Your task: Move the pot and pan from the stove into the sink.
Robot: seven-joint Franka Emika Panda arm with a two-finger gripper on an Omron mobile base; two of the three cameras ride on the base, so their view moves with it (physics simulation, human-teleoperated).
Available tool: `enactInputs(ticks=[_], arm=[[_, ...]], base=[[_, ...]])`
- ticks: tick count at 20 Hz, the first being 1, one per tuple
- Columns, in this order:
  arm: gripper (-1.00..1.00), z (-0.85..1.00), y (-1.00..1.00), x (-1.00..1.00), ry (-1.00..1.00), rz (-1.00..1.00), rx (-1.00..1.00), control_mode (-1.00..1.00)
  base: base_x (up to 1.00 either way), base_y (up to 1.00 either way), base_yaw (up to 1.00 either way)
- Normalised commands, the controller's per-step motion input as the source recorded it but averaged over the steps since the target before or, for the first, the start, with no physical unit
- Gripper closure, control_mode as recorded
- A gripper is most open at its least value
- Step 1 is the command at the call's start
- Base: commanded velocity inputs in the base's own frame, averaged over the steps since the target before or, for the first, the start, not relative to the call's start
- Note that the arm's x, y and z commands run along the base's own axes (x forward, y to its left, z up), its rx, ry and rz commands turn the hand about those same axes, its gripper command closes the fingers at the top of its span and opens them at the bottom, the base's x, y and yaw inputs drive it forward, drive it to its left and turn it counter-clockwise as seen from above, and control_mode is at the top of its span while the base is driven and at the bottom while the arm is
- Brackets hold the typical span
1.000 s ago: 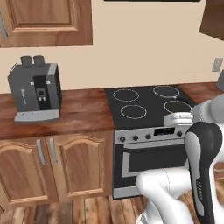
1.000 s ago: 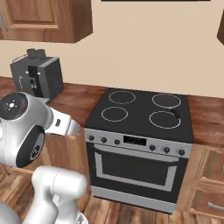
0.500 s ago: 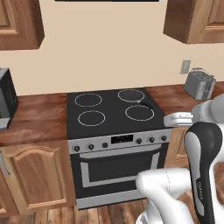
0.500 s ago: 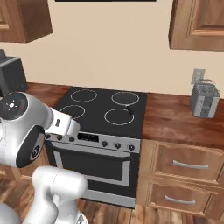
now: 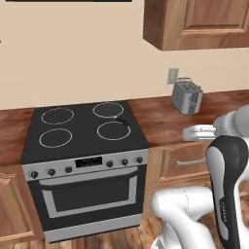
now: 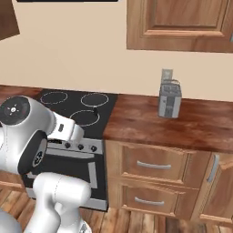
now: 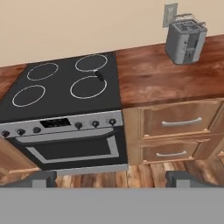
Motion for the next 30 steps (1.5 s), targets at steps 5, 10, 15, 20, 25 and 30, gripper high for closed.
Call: enactInputs(ticks=[5,10,15,20,25,30], arm=[[-1.00,0.00,0.00,0.00,0.00,0.00,0.00,1.00],[-1.00,0.00,0.00,0.00,0.00,0.00,0.00,1.00],[-1.00,0.00,0.00,0.00,0.00,0.00,0.00,1.00],[-1.00,-0.01,0.05,0.11,0.00,0.00,0.00,-1.00],[-1.00,-0.03,0.43,0.56,-0.04,-0.02,-0.05,-1.00],[-1.00,-0.06,0.44,0.41,0.00,-0.05,-0.08,-1.00]], base=[[0.05,-0.44,-0.04],[0.46,0.02,0.00],[0.79,0.16,0.00],[0.47,0.13,0.00],[0.00,0.00,0.00],[0.00,0.00,0.00]])
